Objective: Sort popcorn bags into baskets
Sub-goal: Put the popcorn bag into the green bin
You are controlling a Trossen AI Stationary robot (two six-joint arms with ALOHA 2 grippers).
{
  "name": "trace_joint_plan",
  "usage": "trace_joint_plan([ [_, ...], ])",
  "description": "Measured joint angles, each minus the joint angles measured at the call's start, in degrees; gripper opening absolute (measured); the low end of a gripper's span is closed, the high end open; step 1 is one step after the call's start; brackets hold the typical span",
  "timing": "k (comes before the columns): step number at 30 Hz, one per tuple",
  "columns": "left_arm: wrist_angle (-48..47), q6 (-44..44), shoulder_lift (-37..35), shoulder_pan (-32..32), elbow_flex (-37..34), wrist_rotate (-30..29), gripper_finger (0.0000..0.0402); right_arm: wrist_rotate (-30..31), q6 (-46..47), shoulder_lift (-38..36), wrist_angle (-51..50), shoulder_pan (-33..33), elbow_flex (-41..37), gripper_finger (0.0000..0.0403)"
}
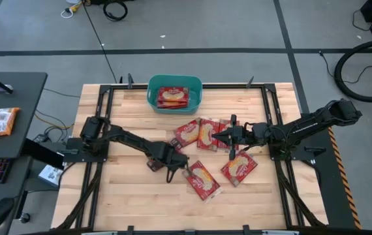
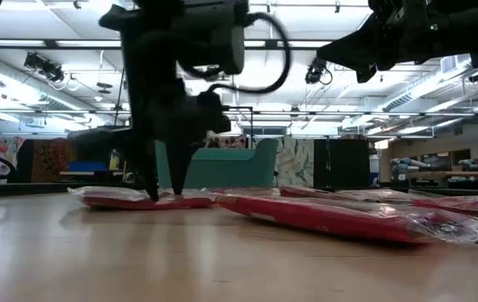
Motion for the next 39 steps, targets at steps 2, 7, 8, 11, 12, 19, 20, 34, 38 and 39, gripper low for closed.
trace_joint_plan([
  [2, -1.6, 3.5, -0.2, -1.0, -0.2, -3.6, 0.0136, 0.0, 0.0, 0.0, 0.0, 0.0, 0.0, 0.0013],
  [7, -2.4, -3.9, -5.4, -1.1, -0.3, 1.0, 0.0126, 0.0, 0.0, 0.0, -0.1, 0.0, 0.0, 0.0013],
  [8, -2.4, -7.1, -6.7, -0.9, -0.3, 2.6, 0.0126, 0.0, 0.0, 0.0, -0.2, 0.0, 0.0, 0.0013],
  [11, -2.1, -19.4, -9.4, -0.2, -0.2, 6.3, 0.0125, 0.0, 0.1, 0.0, -0.2, 0.0, 0.0, 0.0013],
  [12, -1.6, -24.1, -10.1, -0.1, -0.2, 7.4, 0.0126, 0.0, 0.1, 0.0, -0.2, 0.0, 0.0, 0.0013],
  [19, -0.7, -50.4, -8.9, -1.6, -0.1, 7.7, 0.0142, 0.0, 0.1, 0.0, -0.1, 0.0, 0.0, 0.0013],
  [20, -0.2, -52.6, -8.5, -2.0, -0.1, 7.5, 0.0149, 0.0, 0.1, 0.0, -0.1, 0.0, 0.0, 0.0013],
  [34, 0.4, -57.6, -2.3, -4.2, -0.1, 1.6, 0.0250, 0.0, 0.5, 0.0, 0.0, 0.0, 0.0, 0.0013],
  [38, -1.1, -57.7, -1.0, -4.2, 0.0, 1.3, 0.0247, 0.0, 0.5, 0.0, 0.0, 0.0, 0.0, 0.0013],
  [39, -1.4, -57.7, -0.7, -4.1, 0.1, 1.2, 0.0243, 0.0, 0.5, 0.0, 0.0, 0.0, 0.0, 0.0013],
])
